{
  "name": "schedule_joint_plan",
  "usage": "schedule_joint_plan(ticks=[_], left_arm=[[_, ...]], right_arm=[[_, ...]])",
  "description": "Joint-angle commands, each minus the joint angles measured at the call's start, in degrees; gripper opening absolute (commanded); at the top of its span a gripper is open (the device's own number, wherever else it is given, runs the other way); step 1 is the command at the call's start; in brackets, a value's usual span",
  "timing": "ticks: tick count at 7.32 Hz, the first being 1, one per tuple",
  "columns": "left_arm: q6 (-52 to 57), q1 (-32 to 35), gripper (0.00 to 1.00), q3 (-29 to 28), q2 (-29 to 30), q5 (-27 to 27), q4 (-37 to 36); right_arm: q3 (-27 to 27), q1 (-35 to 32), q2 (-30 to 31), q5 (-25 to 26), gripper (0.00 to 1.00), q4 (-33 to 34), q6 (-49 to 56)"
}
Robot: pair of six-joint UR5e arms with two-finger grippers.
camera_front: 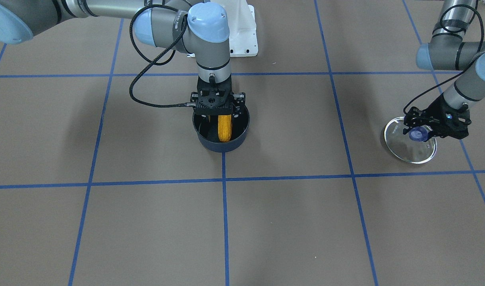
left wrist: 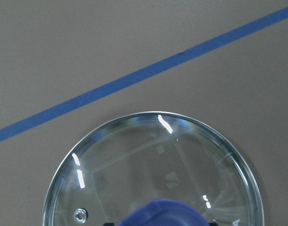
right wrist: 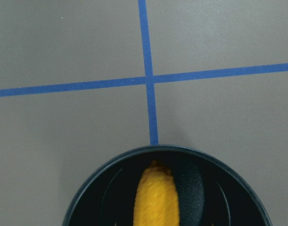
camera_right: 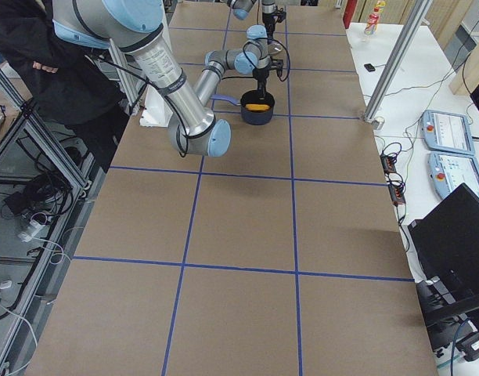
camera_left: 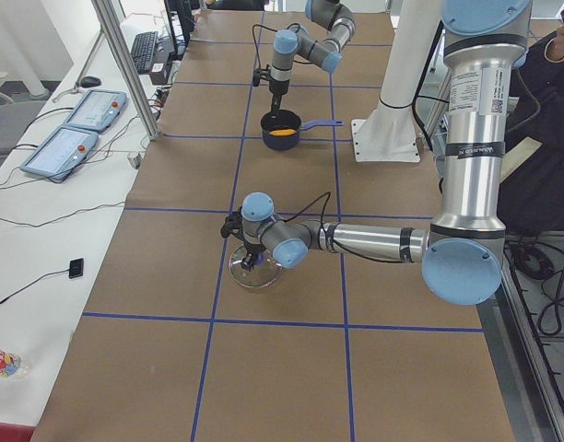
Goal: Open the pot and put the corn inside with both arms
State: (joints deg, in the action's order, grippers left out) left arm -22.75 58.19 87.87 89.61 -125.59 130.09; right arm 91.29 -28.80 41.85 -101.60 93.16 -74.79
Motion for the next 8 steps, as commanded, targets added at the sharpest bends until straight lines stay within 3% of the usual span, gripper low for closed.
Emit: schedule_joint_plan(ticks=[1,3,5,7,8], left_arm=[[0.2,0.0,0.76,-0.2,0.2,0.0,0.0],[0.5,-0.1,0.94,-0.2,0.3,0.0,0.0],[0.5,0.0,0.97,0.7,0.6,-0.9,0.0],[1.1,2.6,0.97,1.5,1.3,-5.0,-1.0],[3.8,5.2,0.97,1.3,2.5,-6.1,-3.3]], right_arm=[[0.0,0.1,0.0,0.4,1.0,0.0,0.1],[0.0,0.1,0.0,0.4,1.0,0.0,1.4],[1.1,-1.9,-0.2,-0.3,1.0,0.0,2.9],[3.8,-10.2,2.8,-8.8,1.0,0.2,10.4],[5.6,-15.1,6.3,-10.8,1.0,0.0,16.1]])
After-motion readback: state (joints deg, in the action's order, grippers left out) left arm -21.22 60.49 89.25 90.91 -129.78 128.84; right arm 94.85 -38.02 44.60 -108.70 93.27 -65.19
